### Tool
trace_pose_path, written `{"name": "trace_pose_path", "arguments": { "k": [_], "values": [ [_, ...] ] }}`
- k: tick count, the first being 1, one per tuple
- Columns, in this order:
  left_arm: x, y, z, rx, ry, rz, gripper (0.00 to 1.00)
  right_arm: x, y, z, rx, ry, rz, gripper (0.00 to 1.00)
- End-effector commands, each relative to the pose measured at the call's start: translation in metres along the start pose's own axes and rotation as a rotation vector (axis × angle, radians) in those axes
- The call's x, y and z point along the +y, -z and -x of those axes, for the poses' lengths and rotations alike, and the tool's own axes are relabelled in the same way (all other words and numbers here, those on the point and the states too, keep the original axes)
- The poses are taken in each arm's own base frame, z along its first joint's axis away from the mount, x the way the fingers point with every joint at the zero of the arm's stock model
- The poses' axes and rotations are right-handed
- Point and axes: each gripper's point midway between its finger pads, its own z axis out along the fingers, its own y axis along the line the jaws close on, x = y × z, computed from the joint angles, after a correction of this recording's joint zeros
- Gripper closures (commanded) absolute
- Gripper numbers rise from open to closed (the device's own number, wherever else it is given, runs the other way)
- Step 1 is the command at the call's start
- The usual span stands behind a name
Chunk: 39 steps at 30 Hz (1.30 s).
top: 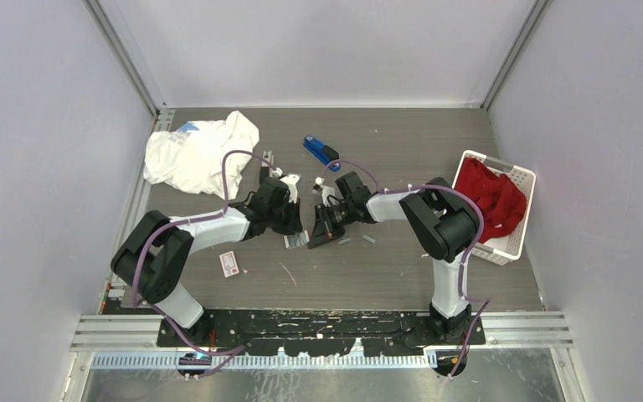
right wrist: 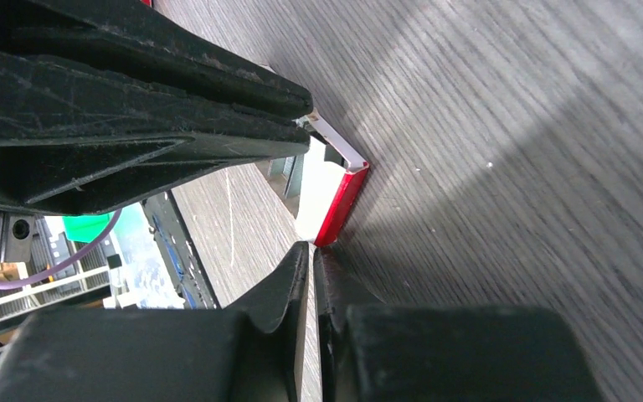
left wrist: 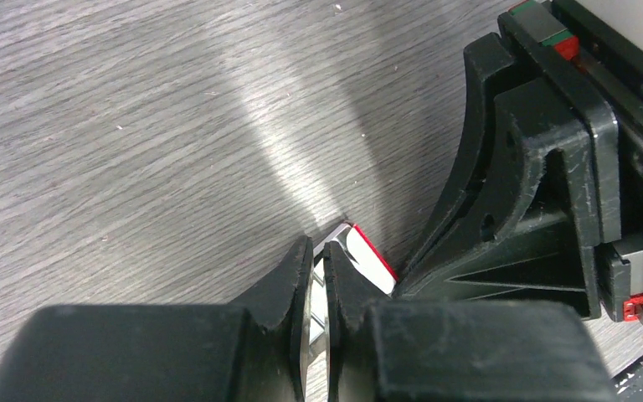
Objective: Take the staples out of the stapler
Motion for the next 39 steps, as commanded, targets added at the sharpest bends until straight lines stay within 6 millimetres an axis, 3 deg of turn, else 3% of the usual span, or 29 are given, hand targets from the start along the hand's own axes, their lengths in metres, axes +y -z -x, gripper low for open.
{"name": "trace_pose_path", "arguments": {
  "k": [1,7,17,22,25,30,34,39],
  "values": [
    [-0.014,0.010,0.023,-0.072,-0.028,-0.056,0.90,-0.009,-0.002,0.008,-0.019,0.037,-0.042,0.86],
    [-0.014,0.011,0.025,-0.082,-0.028,-0.055,0.90,-0.005,0.001,0.012,-0.027,0.049,-0.027,0.84],
    [-0.008,0.058,0.045,-0.268,-0.022,-0.007,0.86,0.020,0.026,0.031,-0.071,0.179,0.018,0.71],
    [0.005,0.085,0.028,-0.333,0.034,0.031,0.70,0.032,0.040,0.044,-0.101,0.289,-0.016,0.60],
    [0.014,0.097,0.011,-0.345,0.069,0.048,0.62,0.030,0.046,0.056,-0.109,0.388,-0.121,0.51],
    [0.030,0.108,-0.009,-0.345,0.111,0.107,0.60,0.035,0.029,0.065,-0.085,0.594,-0.328,0.32],
    [0.037,0.111,-0.015,-0.350,0.131,0.136,0.58,0.030,0.015,0.071,-0.065,0.659,-0.450,0.30],
    [0.040,0.109,-0.019,-0.347,0.137,0.143,0.58,0.024,0.012,0.079,-0.075,0.682,-0.530,0.31]
  ]
}}
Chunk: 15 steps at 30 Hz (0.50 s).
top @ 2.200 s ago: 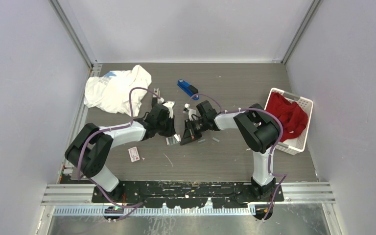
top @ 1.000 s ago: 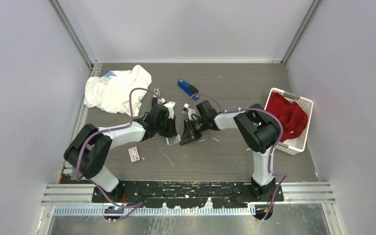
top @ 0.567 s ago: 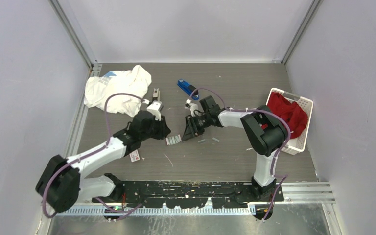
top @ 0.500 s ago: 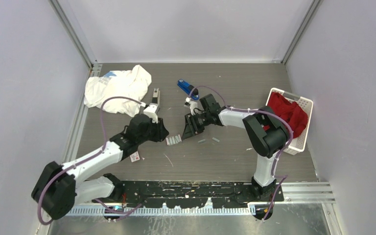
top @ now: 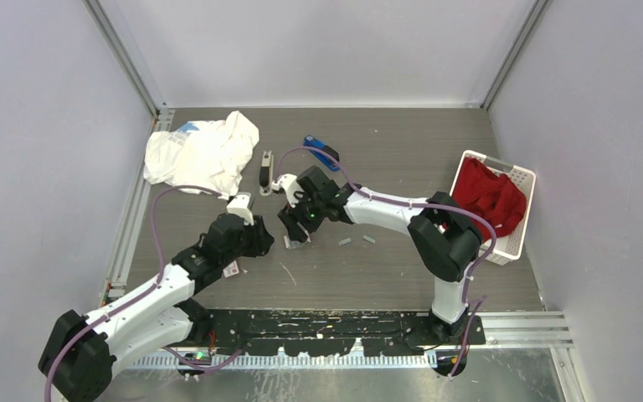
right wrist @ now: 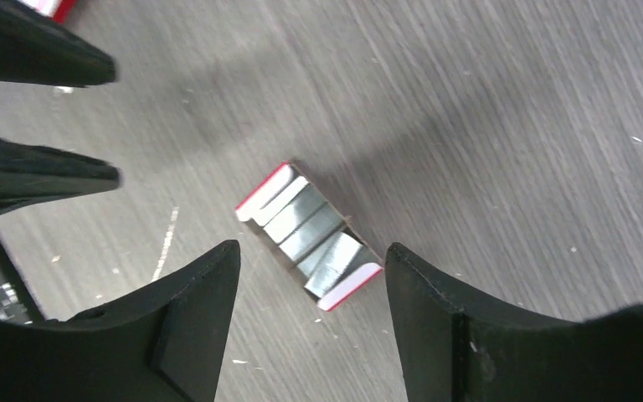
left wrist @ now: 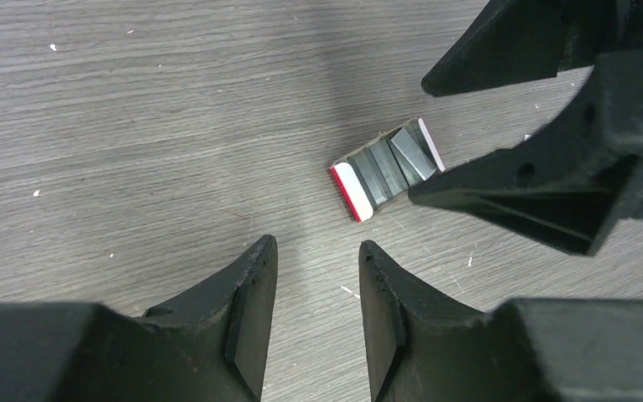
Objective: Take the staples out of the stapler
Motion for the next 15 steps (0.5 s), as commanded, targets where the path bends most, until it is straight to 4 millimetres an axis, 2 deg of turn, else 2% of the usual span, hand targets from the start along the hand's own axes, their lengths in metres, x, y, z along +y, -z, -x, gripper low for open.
{"name": "trace_pose_path", "arguments": {
  "k": [1,10,15],
  "values": [
    [0.004,-0.001,0.006,-0.035,0.023,0.023,0.58,-0.035,0.003,0.009,0.005,0.036,-0.166,0.32],
    [0.001,-0.007,-0.002,-0.033,0.062,-0.007,0.60,-0.036,-0.004,-0.007,0.053,0.020,-0.160,0.34],
    [0.000,-0.010,-0.006,-0.018,0.063,-0.012,0.61,-0.031,-0.007,-0.009,0.058,0.005,-0.137,0.35]
  ]
}}
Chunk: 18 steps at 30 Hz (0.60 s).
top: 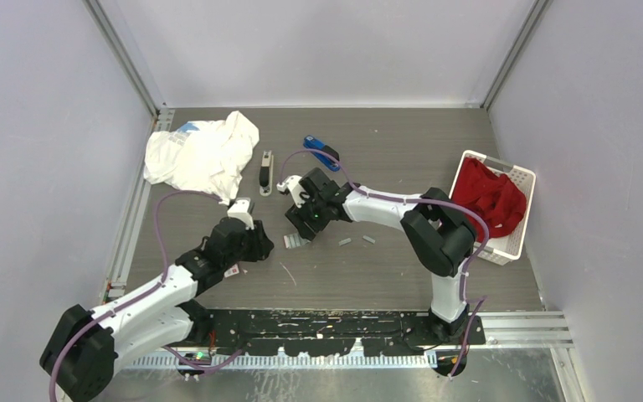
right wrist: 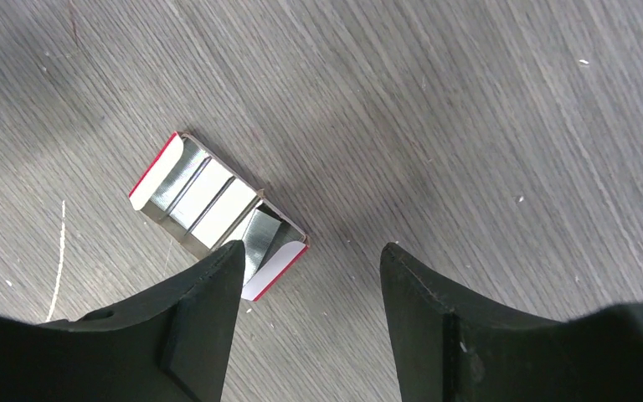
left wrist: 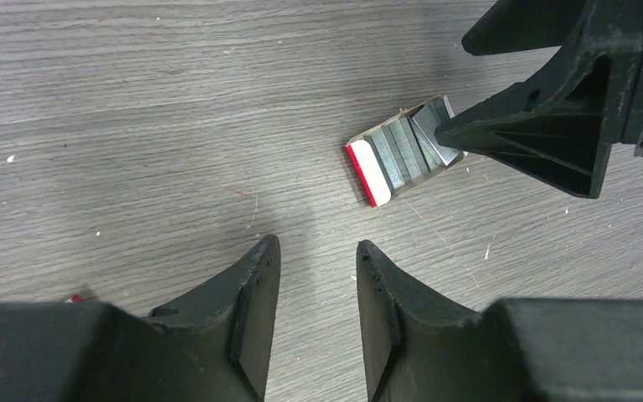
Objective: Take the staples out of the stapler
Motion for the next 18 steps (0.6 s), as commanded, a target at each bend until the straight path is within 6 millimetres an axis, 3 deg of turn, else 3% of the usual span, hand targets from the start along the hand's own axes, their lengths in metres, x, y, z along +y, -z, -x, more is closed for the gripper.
{"name": "trace_pose_path", "arguments": {
  "k": [1,18],
  "values": [
    [-0.0094,-0.0034,0.0142,-0.053,0.022,-0.038,0.61,0.0044,0.0020,0.0189,-0.043,0.006,0.015,0.35],
    [-0.0103,-0.0043,0.0128,-0.050,0.027,-0.044,0.62,0.0108,-0.0052,0.0177,-0.035,-0.021,0.042,0.37]
  ]
}}
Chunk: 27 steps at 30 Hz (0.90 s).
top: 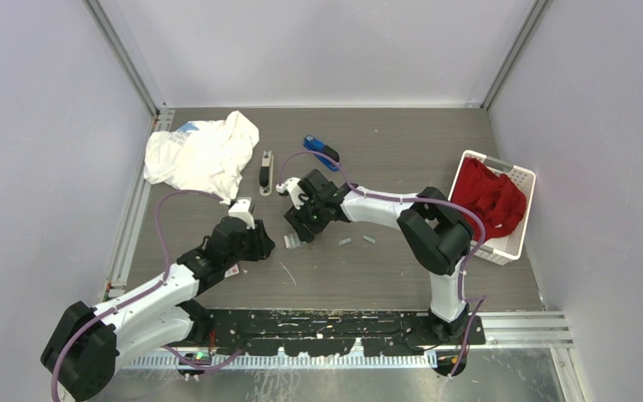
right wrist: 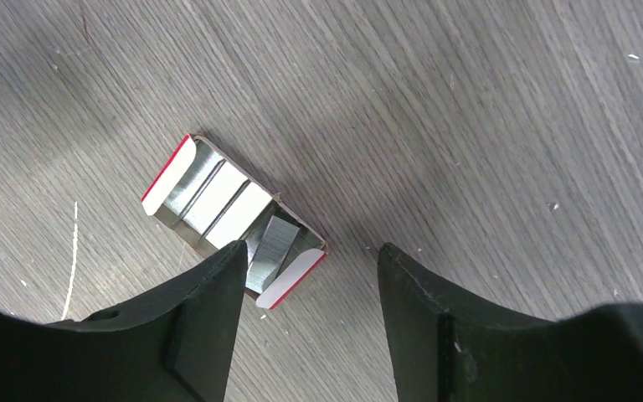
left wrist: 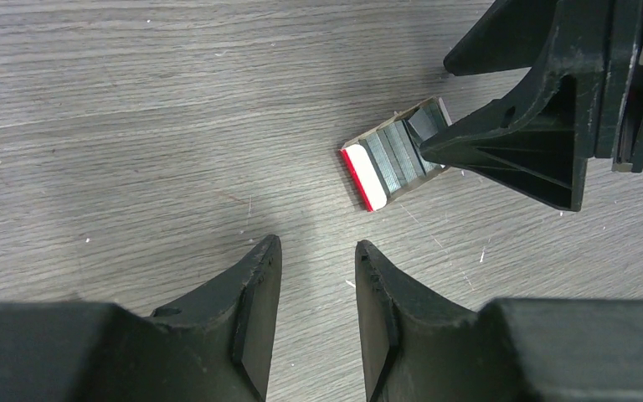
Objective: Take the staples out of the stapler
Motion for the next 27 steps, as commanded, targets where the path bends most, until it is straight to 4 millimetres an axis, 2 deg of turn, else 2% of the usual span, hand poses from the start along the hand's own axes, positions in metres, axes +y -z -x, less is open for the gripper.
{"name": "trace_pose_path", "arguments": {
  "k": [1,27],
  "values": [
    [-0.0077,-0.0002,0.0135,-0.054,0.018,-0.033,0.62,0.0021,0.0021,0.0234,-0.058,0.000,0.003,0.38],
    [-0.0102,0.0027,0.0180,-0.059,0.013,-0.039,0.62,-0.0046,0.0105,0.0304,-0.079,0.004,-0.043,0.47]
  ]
}}
